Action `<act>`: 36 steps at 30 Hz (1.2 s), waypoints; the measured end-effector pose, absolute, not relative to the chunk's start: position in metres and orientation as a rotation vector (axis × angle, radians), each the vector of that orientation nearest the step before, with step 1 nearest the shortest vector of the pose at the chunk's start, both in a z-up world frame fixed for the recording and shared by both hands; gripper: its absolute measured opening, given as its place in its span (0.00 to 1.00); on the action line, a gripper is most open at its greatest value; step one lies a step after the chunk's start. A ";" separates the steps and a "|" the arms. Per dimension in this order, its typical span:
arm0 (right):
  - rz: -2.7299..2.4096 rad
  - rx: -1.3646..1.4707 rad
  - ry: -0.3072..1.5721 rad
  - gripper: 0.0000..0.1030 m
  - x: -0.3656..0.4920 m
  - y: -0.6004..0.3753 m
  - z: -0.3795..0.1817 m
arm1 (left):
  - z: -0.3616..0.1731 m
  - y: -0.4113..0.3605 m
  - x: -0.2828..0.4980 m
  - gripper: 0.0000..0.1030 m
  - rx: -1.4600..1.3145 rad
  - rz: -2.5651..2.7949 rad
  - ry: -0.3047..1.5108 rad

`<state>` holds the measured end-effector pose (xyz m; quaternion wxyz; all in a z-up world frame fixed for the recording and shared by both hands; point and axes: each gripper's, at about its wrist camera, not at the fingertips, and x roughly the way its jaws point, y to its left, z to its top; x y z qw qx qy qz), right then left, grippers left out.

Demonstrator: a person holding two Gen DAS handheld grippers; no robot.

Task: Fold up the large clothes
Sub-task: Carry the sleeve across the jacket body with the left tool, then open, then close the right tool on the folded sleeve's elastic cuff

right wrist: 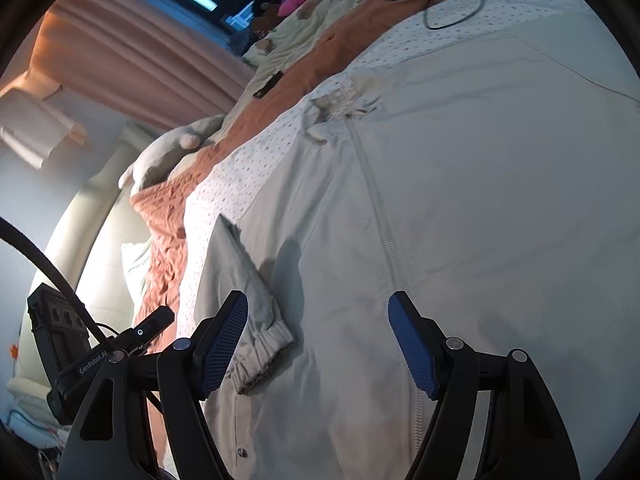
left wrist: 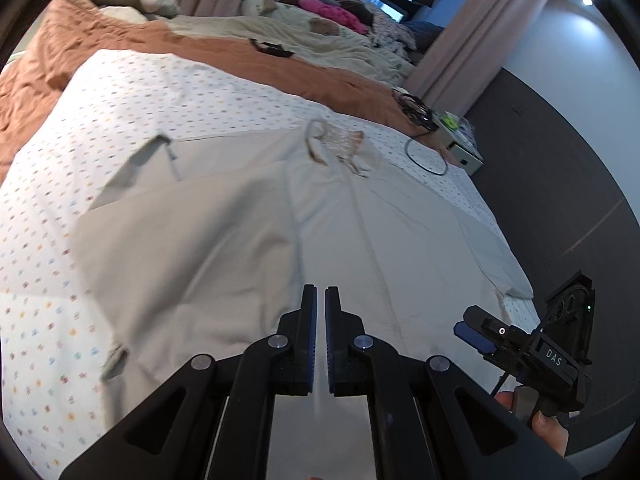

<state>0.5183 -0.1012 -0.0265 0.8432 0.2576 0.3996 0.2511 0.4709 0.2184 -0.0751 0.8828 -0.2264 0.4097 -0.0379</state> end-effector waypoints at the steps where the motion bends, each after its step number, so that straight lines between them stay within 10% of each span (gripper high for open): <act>1: 0.544 0.519 0.839 0.69 0.516 -0.096 -0.024 | -0.075 0.224 0.464 0.06 -0.471 -0.057 0.854; 3: 0.575 0.456 0.829 0.70 0.512 -0.079 -0.020 | -0.074 0.238 0.452 0.10 -0.467 -0.009 0.864; 7: 0.631 0.333 0.819 0.76 0.501 -0.041 -0.016 | -0.075 0.264 0.423 1.00 -0.497 0.037 0.847; 31: 0.616 -0.431 0.819 0.74 0.507 0.162 -0.076 | -0.122 0.356 0.306 1.00 -0.620 0.283 0.846; 34: 0.590 -0.434 0.805 0.23 0.511 0.159 -0.081 | -0.123 0.359 0.297 1.00 -0.661 0.294 0.836; 36: 0.579 -0.378 0.800 0.16 0.513 0.150 -0.077 | -0.121 0.358 0.293 1.00 -0.674 0.290 0.834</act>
